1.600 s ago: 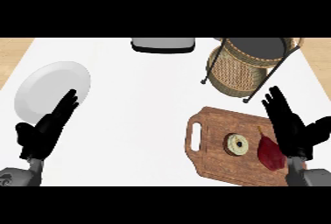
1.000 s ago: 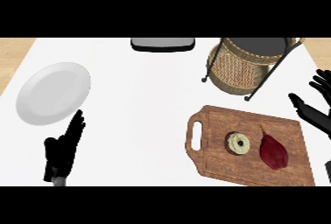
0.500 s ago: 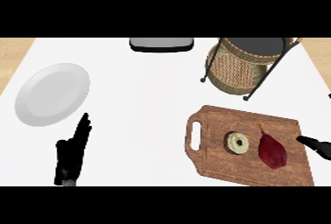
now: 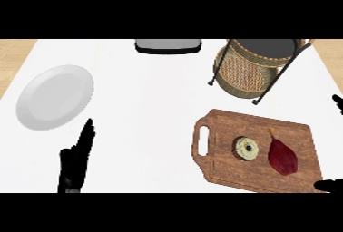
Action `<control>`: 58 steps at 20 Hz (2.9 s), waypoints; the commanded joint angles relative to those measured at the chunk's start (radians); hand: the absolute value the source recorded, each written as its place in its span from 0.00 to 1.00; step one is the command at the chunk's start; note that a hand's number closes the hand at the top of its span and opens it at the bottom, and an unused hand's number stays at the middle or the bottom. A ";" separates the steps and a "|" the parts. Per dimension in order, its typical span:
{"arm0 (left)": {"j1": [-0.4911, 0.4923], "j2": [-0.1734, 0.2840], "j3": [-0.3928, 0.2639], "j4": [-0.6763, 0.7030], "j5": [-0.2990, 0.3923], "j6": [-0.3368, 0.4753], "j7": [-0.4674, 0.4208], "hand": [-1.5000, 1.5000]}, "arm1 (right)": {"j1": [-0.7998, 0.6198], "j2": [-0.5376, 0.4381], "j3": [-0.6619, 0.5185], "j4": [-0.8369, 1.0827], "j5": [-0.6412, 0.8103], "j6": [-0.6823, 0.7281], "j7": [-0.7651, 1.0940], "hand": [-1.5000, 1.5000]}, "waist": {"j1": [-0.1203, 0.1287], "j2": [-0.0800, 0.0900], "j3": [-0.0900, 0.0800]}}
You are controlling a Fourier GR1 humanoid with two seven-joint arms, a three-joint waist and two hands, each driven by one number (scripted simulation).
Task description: Pick the cupcake from the cutting board and place it in the tiered basket
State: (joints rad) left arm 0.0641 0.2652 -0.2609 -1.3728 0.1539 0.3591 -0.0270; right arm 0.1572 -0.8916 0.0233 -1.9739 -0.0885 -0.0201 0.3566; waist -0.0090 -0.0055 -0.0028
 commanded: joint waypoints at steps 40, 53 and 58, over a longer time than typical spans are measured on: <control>0.008 -0.083 0.075 -0.002 -0.103 -0.069 0.031 0.50 | -0.329 0.527 0.488 0.141 0.740 0.373 0.756 0.00 | 0.010 0.005 0.002; -0.057 -0.105 0.114 0.050 -0.128 -0.085 0.047 0.50 | -0.381 0.557 0.346 0.307 0.703 0.468 0.643 0.00 | 0.009 0.006 0.003; -0.088 -0.119 0.122 0.053 -0.140 -0.093 0.084 0.50 | -0.327 0.572 0.335 0.300 0.741 0.474 0.628 0.00 | 0.007 0.005 0.003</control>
State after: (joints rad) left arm 0.0355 0.1583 -0.1536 -1.3571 0.0207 0.2738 0.0130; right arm -0.1877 -0.3253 0.3824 -1.6742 0.6405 0.4061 0.9488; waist 0.0013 -0.0017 0.0019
